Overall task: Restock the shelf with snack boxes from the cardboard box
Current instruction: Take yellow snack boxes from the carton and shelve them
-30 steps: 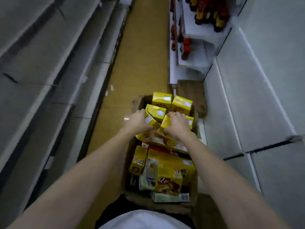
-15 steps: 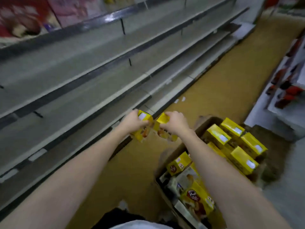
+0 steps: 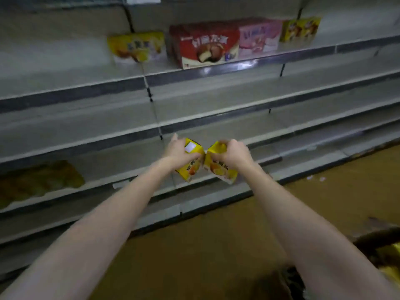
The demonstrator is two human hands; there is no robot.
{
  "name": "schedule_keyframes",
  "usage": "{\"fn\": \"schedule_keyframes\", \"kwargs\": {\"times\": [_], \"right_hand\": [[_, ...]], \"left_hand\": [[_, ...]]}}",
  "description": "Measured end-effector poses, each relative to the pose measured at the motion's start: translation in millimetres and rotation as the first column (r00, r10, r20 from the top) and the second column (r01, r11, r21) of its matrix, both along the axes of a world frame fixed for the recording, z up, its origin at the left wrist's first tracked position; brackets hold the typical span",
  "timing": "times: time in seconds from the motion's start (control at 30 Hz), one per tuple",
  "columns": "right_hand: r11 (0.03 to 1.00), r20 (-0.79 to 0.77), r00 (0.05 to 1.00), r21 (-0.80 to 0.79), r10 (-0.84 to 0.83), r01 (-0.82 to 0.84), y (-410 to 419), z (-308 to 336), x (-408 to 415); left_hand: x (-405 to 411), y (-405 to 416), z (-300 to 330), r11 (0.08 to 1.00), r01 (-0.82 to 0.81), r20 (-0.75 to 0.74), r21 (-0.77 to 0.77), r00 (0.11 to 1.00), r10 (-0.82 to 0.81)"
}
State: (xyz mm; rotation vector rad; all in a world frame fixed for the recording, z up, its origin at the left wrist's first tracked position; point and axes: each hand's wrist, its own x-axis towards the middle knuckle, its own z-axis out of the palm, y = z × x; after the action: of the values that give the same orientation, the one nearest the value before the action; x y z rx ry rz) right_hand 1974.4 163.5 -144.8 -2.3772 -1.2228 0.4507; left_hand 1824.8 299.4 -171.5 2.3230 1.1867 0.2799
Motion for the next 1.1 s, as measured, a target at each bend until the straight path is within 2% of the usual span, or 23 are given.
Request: {"fn": "schedule_keyframes", "kwargs": {"times": [0.13,0.27,0.4,0.67,0.77,0.97,1.1], "right_hand": [[0.990,0.024,0.997,0.118,0.078,-0.081,73.4,30.1,-57.5],[0.955,0.110,0.983,0.243,0.145,-0.168,131.1,61.2,-109.0],[0.918,0.149,0.978,0.350,0.143,-0.187,174.1,93.6,-145.8],[0.805,0.313,0.933,0.497,0.181,-0.323,244.6,146.2,-185.6],[0.805,0.339,0.918,0.473,0.208,-0.357,279.4,156.9,-191.9],[0.806,0.283,0.911,0.435,0.300,-0.401,360.9,173.8,-188.3],[0.807,0.287,0.894,0.394,0.346,-0.439,412.4,179.2,-182.6]], "left_hand": [[-73.3,51.2,44.7,0.992,-0.092,0.034,0.089,0.995,0.089],[-139.1,92.0,94.5,0.969,-0.172,0.166,0.179,0.976,0.143],[-183.4,128.1,140.1,0.920,-0.251,0.271,0.303,0.948,0.169],[-225.8,195.0,198.1,0.824,-0.193,0.145,0.533,0.980,0.136],[-232.9,222.1,205.4,0.783,-0.197,0.121,0.590,0.980,0.156],[-232.1,290.0,215.7,0.783,-0.219,0.101,0.582,0.975,0.198],[-222.2,333.6,215.8,0.740,-0.203,0.021,0.641,0.969,0.247]]}}
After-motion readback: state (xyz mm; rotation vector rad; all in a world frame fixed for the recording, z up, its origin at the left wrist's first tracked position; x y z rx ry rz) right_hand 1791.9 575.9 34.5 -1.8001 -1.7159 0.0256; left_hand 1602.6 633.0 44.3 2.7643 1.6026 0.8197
